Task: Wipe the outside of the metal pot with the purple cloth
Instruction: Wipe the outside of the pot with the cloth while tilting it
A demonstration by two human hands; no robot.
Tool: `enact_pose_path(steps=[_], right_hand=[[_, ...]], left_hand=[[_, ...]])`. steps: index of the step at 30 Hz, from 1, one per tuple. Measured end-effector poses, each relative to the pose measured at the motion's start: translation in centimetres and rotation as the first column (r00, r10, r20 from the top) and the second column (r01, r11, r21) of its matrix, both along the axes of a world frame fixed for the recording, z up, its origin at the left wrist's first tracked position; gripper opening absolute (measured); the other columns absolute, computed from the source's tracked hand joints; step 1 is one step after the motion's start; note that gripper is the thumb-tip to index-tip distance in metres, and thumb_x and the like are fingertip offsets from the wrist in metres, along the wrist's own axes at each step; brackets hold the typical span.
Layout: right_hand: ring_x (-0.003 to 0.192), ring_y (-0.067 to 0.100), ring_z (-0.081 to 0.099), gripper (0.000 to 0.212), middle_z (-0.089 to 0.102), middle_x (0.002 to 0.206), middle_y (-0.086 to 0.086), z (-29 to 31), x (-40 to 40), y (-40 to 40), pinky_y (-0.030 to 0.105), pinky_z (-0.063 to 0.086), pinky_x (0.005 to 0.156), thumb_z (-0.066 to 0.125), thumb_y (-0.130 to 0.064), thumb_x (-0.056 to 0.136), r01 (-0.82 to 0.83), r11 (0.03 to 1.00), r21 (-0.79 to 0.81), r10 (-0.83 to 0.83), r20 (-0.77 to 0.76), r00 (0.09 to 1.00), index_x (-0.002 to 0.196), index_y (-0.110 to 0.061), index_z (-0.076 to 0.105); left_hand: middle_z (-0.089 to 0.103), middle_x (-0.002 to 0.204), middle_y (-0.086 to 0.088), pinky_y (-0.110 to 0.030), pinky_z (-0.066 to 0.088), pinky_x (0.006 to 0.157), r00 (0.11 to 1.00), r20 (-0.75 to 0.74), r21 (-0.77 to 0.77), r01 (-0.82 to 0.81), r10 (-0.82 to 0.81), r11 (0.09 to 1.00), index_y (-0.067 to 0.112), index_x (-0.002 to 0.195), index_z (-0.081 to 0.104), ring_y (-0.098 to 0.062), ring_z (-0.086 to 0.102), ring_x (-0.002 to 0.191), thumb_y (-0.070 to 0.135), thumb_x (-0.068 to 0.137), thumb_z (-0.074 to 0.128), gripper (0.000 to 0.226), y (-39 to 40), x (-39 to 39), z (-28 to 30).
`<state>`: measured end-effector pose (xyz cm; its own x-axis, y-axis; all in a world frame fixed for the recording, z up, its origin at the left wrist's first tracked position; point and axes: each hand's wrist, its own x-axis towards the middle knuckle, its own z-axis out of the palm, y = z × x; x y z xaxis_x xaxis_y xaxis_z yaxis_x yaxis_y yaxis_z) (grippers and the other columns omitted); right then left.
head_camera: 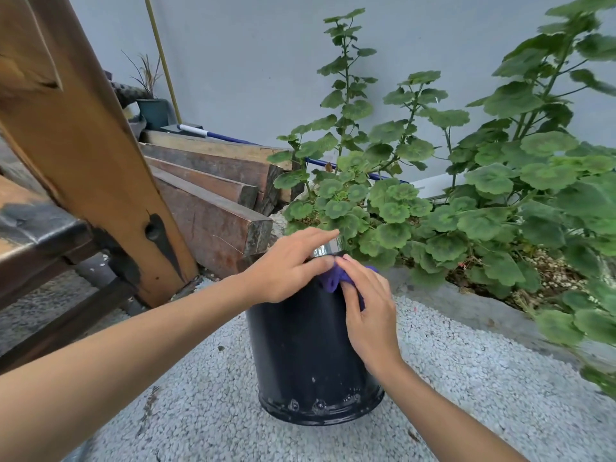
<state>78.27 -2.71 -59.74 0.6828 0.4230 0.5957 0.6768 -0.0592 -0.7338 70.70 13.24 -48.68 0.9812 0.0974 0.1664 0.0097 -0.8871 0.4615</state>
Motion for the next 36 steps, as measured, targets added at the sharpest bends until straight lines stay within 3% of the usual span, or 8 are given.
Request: enact_pose_path(steps=[2,6,9,13,23,30,33,36], right_hand=[[0.127,0.014,0.053,0.036,0.063,0.141,-0.011,-0.1,0.3,0.1,0.045,0.046,0.109,0.059,-0.016,0.102,-0.016,1.0,-0.01,0.016,0.025,1.0,0.135,-0.028,0.066],[0.126,0.017,0.054,0.038,0.065,0.138,-0.008,0.9,1.8,0.2,0.046,0.047,0.106,0.058,-0.009,0.101,0.002,1.0,0.005,-0.002,0.076,0.997,0.135,-0.024,0.067],[0.14,0.022,0.047,0.038,0.062,0.143,-0.005,2.4,3.3,1.3,0.049,0.042,0.112,0.058,-0.009,0.102,0.023,1.0,-0.015,-0.02,0.143,0.99,0.137,-0.024,0.065],[0.149,0.031,0.039,0.038,0.05,0.156,0.002,2.4,3.0,2.4,0.064,0.038,0.111,0.061,-0.016,0.102,-0.095,0.978,-0.188,0.145,0.277,0.95,0.139,-0.025,0.064],[0.144,0.018,0.045,0.034,0.047,0.156,-0.02,-3.5,-1.6,-1.7,0.057,0.038,0.1,0.056,-0.043,0.101,-0.048,0.922,-0.384,0.28,0.576,0.768,0.134,-0.049,0.06],[0.121,0.022,0.058,0.033,0.058,0.145,-0.014,-4.1,-1.1,-4.6,0.05,0.045,0.087,0.063,-0.026,0.098,-0.249,0.889,-0.384,0.424,0.488,0.763,0.128,-0.036,0.068],[0.12,0.02,0.061,0.03,0.065,0.134,-0.012,-2.4,0.1,-4.1,0.04,0.046,0.101,0.061,-0.014,0.099,-0.249,0.953,-0.17,0.291,0.298,0.909,0.125,-0.024,0.072],[0.121,0.015,0.059,0.036,0.06,0.129,-0.026,0.3,2.4,-2.5,0.012,0.037,0.103,0.058,-0.009,0.101,-0.051,0.998,-0.031,0.053,0.045,0.998,0.13,-0.028,0.066]], left_hand=[[0.036,0.155,0.007,-0.005,0.003,0.109,0.994,-0.083,-0.099,-0.079,0.071,0.992,0.017,0.155,0.034,-0.006,0.029,0.143,0.033,0.108,0.032,0.049,-0.5,1.2,0.1],[0.039,0.159,0.002,-0.045,0.003,0.126,0.978,-0.102,-0.557,-0.206,0.181,0.805,0.023,0.144,0.053,-0.013,0.021,0.152,0.055,0.098,0.024,0.063,-0.6,1.9,0.0],[0.053,0.149,-0.006,-0.047,0.01,0.126,0.986,-0.009,-0.715,-0.123,0.167,0.689,0.008,0.138,0.058,-0.017,0.037,0.146,0.048,0.101,0.03,0.061,-0.9,1.1,-0.2],[0.063,0.137,-0.009,-0.031,0.034,0.119,0.986,-0.006,-0.78,-0.11,0.169,0.615,-0.001,0.133,0.06,-0.016,0.056,0.131,0.043,0.101,0.03,0.062,-0.3,1.4,0.1],[0.07,0.127,-0.001,-0.028,0.038,0.109,0.941,0.052,-0.78,-0.17,0.333,0.602,0.014,0.115,0.075,-0.009,0.056,0.123,0.056,0.089,0.031,0.066,1.8,2.1,-0.8],[0.064,0.134,-0.02,-0.044,0.035,0.118,0.914,0.124,-0.797,-0.14,0.386,0.588,0.014,0.108,0.078,-0.033,0.043,0.139,0.05,0.091,0.039,0.056,1.5,1.9,-1.3],[0.071,0.121,-0.01,-0.036,0.04,0.11,0.909,0.137,-0.806,-0.129,0.394,0.578,0.022,0.099,0.081,-0.023,0.057,0.121,0.049,0.09,0.04,0.05,1.8,1.4,-1.3],[0.078,0.109,0.002,-0.032,0.043,0.107,0.9,0.153,-0.814,-0.12,0.408,0.569,0.028,0.092,0.082,-0.018,0.057,0.127,0.049,0.091,0.04,0.048,2.5,0.8,-1.5]])
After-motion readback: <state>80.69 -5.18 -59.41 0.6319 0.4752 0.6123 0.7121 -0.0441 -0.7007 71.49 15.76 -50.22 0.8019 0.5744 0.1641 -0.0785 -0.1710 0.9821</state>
